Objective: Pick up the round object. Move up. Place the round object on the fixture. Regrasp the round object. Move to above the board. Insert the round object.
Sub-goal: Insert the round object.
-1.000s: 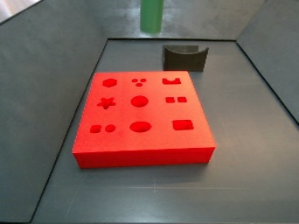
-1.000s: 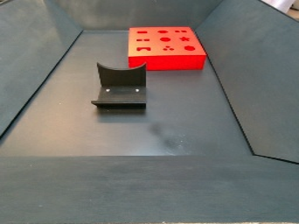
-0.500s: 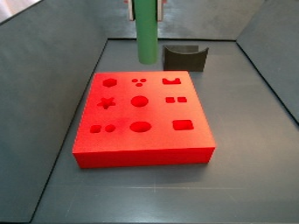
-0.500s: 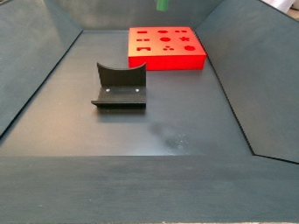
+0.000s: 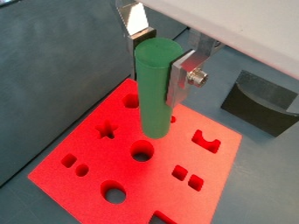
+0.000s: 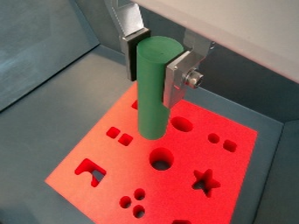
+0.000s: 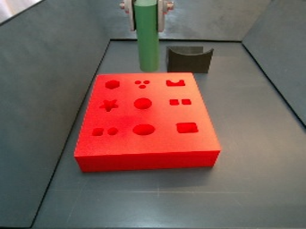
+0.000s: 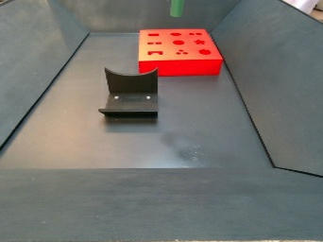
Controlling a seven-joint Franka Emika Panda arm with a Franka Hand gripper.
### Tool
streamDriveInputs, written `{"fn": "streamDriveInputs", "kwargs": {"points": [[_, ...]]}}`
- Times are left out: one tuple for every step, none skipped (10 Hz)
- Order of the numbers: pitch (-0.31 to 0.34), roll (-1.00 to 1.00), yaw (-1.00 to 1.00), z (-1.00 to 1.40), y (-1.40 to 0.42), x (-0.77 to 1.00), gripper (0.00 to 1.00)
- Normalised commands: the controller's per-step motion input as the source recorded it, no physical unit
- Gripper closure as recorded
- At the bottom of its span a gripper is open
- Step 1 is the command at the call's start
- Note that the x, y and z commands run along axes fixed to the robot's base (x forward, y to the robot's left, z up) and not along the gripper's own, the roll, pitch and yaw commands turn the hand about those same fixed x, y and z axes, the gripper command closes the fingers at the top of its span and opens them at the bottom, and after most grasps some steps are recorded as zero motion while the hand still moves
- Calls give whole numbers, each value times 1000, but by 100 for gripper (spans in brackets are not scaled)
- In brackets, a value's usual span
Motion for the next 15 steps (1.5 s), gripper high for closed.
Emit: {"fn": "streamDriveInputs", "kwargs": {"points": [[-33, 86, 0, -471, -80, 200, 100], [-30, 109, 0, -449, -37, 123, 100], [-41, 83, 0, -420, -3, 83, 100], [-50, 93, 0, -443, 0, 66, 100], [-64, 83, 0, -400, 0, 0, 100], [-29, 4, 26, -103, -20, 14, 100], [-31, 47, 0, -234, -40, 0, 100], [-106, 93, 0, -443, -9, -9, 100], [-66, 49, 0, -274, 0, 0, 100], [-133, 219, 51, -486, 0, -160, 100], [-30, 13, 17, -143, 0, 0, 100], [-21, 23, 0, -157, 0, -17, 100], [-50, 51, 0, -211, 20, -177, 100], [-51, 21, 0, -171, 0, -203, 100], [-44, 0, 0, -106, 0, -106, 100]]}}
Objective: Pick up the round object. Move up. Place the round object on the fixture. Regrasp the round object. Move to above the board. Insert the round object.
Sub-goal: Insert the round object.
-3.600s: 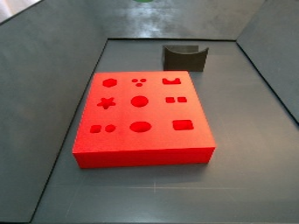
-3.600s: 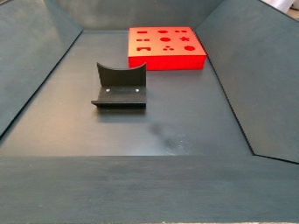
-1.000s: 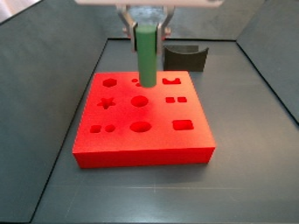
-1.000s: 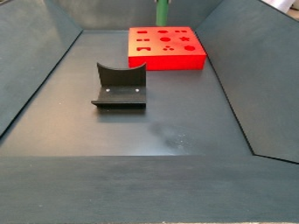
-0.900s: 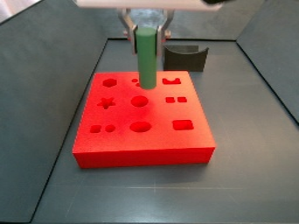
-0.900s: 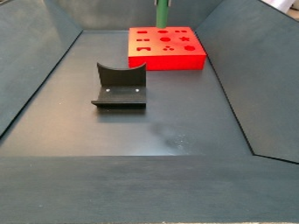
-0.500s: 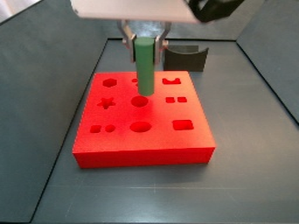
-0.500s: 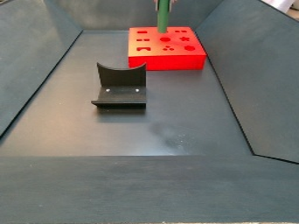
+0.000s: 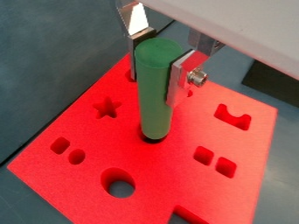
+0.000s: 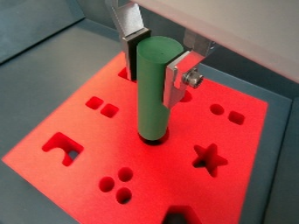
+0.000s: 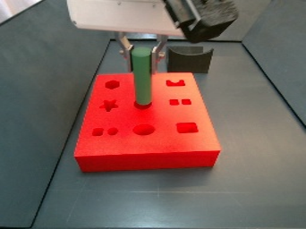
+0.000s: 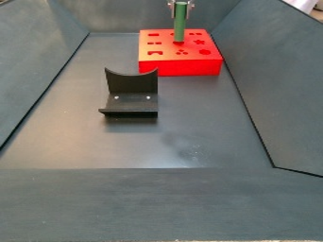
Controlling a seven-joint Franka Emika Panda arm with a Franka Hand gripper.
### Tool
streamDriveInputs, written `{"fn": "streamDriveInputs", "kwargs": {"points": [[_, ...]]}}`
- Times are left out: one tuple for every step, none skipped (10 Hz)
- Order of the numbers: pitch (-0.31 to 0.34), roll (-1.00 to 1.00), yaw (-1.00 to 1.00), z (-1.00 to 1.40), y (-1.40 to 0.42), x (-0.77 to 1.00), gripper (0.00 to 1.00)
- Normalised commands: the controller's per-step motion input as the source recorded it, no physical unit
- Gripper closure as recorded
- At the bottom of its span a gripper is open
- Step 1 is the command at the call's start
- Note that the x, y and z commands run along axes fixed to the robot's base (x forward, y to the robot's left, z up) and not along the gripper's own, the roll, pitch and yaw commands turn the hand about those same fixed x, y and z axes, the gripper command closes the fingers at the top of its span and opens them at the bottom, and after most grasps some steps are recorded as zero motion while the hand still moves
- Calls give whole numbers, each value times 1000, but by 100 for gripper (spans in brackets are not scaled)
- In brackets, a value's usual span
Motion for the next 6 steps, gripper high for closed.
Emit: {"fn": "streamDriveInputs", "kwargs": {"points": [[-17, 0, 0, -9, 0, -60, 100], [0, 0, 0, 0, -34, 0, 100], [0, 0, -14, 0, -71, 77, 100], [0, 9, -20, 0, -77, 117, 100], [0, 20, -26, 0, -69, 123, 100], [0, 20, -26, 0, -43, 91, 100]]}}
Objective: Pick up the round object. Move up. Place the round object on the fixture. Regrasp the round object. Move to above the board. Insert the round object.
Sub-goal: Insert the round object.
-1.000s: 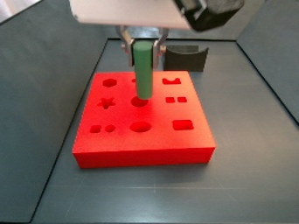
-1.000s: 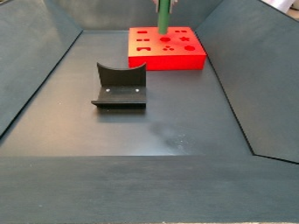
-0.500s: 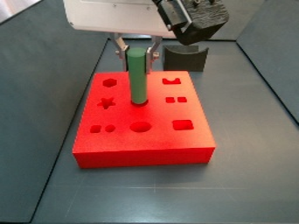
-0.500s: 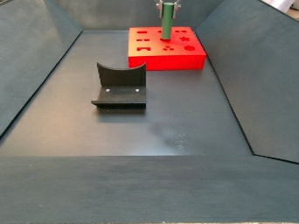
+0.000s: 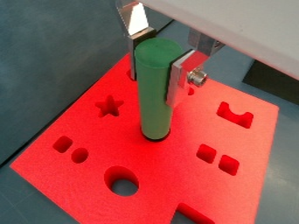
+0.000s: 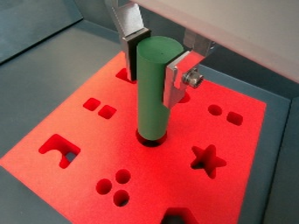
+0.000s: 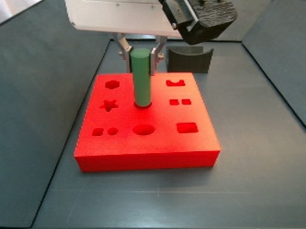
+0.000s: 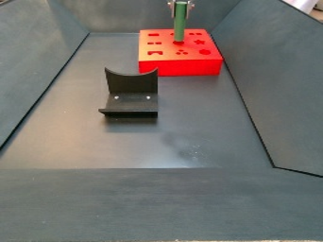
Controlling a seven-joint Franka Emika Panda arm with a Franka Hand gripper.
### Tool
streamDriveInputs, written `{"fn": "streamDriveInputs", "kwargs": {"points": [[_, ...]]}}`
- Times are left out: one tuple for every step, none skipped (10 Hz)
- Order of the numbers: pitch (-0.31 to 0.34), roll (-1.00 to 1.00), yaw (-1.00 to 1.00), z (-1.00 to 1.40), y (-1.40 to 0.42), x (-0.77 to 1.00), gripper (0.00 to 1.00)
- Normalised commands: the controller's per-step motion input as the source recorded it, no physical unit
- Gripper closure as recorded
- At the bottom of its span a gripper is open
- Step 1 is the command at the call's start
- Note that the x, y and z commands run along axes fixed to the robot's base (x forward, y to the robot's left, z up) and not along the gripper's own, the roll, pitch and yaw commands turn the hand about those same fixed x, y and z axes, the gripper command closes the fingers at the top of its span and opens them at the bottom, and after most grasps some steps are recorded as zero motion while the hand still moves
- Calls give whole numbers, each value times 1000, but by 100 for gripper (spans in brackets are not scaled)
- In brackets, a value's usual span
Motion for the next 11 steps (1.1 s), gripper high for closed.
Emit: {"fn": "streamDriveInputs", "kwargs": {"points": [[0, 23, -6, 0, -34, 60, 100], [0, 23, 0, 0, -20, 60, 100], [0, 30, 0, -17, 0, 20, 100], [0, 30, 0, -69, 0, 3, 100], [0, 39, 0, -134, 0, 0, 100], [-17, 61, 0, -197, 0, 0, 100], [-36, 51, 0, -209, 0, -23, 100], [-36, 39, 0, -186, 0, -3, 100], [0, 26, 0, -111, 0, 0, 100], [0, 16, 0, -63, 0, 106, 100], [0, 10, 0, -46, 11, 111, 100]]}}
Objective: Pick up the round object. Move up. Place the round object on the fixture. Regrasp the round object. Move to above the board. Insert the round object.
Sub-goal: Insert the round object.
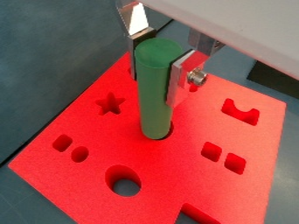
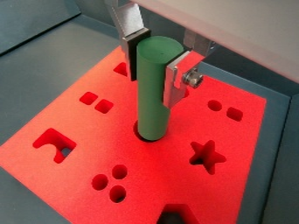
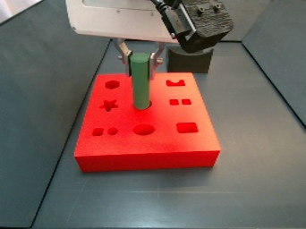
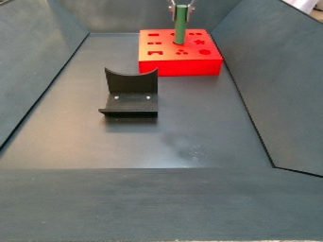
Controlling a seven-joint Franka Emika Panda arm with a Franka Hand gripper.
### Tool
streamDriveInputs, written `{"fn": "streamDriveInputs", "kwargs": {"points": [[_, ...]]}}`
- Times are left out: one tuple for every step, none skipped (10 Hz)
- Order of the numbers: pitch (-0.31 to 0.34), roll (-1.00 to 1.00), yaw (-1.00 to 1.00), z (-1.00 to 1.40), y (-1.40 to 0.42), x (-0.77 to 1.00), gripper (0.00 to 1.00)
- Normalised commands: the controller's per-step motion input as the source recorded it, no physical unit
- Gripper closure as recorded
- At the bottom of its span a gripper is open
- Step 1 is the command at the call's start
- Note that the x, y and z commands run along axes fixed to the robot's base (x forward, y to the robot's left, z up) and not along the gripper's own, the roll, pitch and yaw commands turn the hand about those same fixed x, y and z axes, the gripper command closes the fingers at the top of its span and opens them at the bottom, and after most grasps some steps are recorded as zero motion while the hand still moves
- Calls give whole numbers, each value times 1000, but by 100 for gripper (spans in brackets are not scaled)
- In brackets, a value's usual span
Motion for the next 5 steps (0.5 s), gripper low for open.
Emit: {"fn": "streamDriveInputs", "kwargs": {"points": [[0, 3, 0, -40, 11, 74, 100], [0, 7, 0, -54, 60, 60, 100], [0, 0, 0, -60, 29, 0, 100], [-4, 19, 0, -143, 0, 0, 100], [-107, 100, 0, -414, 0, 0, 100]]}}
